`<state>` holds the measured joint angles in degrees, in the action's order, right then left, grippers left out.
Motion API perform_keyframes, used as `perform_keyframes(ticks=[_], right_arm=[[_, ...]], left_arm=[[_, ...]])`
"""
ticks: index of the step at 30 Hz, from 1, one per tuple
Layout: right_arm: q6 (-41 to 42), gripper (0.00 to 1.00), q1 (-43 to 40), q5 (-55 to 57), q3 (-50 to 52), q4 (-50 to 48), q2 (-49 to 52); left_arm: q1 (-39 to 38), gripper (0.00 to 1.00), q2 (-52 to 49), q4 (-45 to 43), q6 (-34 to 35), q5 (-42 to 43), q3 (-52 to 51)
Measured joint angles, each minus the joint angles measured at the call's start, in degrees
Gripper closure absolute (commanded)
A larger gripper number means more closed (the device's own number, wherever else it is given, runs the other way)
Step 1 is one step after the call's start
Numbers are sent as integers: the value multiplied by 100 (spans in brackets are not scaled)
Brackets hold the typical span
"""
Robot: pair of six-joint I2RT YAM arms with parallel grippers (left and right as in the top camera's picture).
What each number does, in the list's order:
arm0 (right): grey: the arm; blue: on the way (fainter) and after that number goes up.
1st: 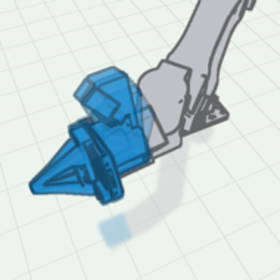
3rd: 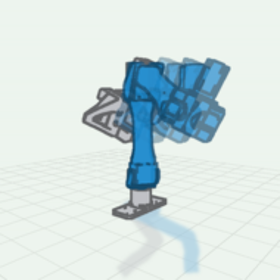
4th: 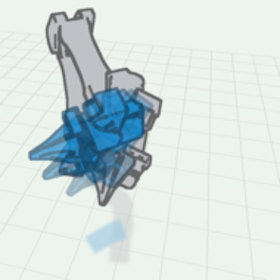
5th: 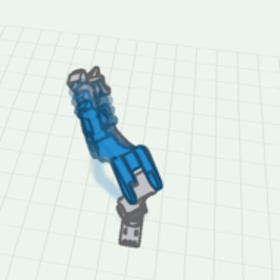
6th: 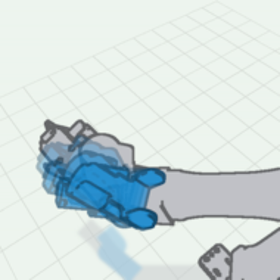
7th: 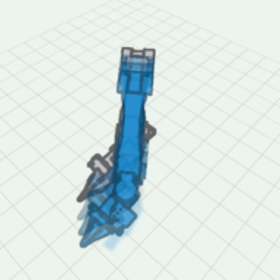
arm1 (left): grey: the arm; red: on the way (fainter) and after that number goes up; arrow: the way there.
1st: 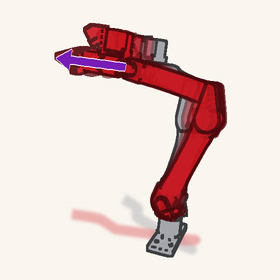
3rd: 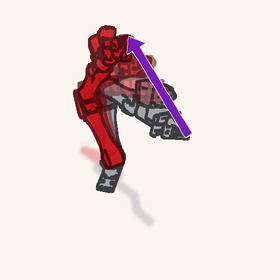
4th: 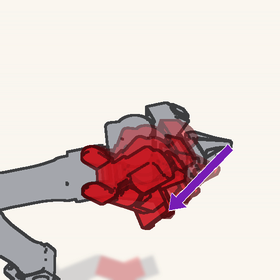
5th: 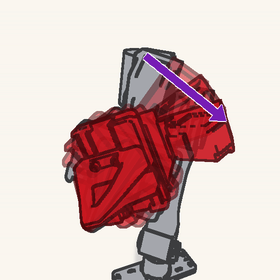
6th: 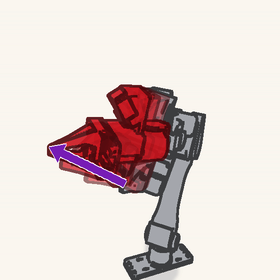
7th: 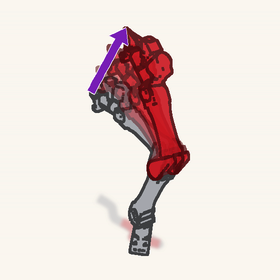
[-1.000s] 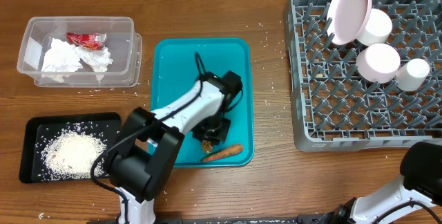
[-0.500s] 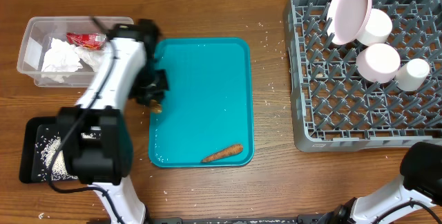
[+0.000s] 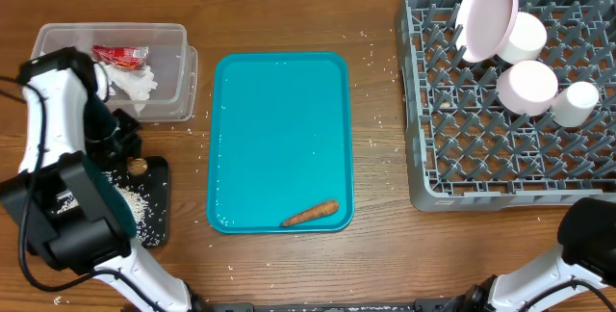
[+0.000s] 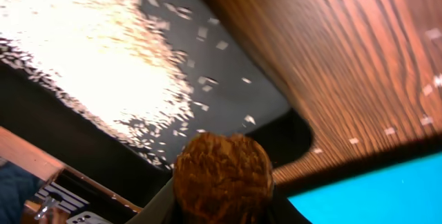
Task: Sort waste into correct bins and load items into the dishwasher
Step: 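Grip the food scrap and carry it to the black rice tray, then drop the food scrap onto the rice on the black tray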
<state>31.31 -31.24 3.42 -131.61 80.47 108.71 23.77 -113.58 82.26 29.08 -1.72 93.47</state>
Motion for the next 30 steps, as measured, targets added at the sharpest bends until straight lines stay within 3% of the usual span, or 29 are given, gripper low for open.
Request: perform_keyframes(ticks=[14,25,27,30], right_arm=[[0,0,0,0,0,0,0],[-2,0,0,0,0,-2,0],[0,0,0,0,0,-2,0],[-2,0,0,0,0,-4,0]], left_arm=[[887,66,0,-212,258,-7,-70],[1110,64,0,-841,411,-7,-966],[1128,59,-2,-885,428,-7,-1102],[1152,38,0,-909,472,-11,-1196]])
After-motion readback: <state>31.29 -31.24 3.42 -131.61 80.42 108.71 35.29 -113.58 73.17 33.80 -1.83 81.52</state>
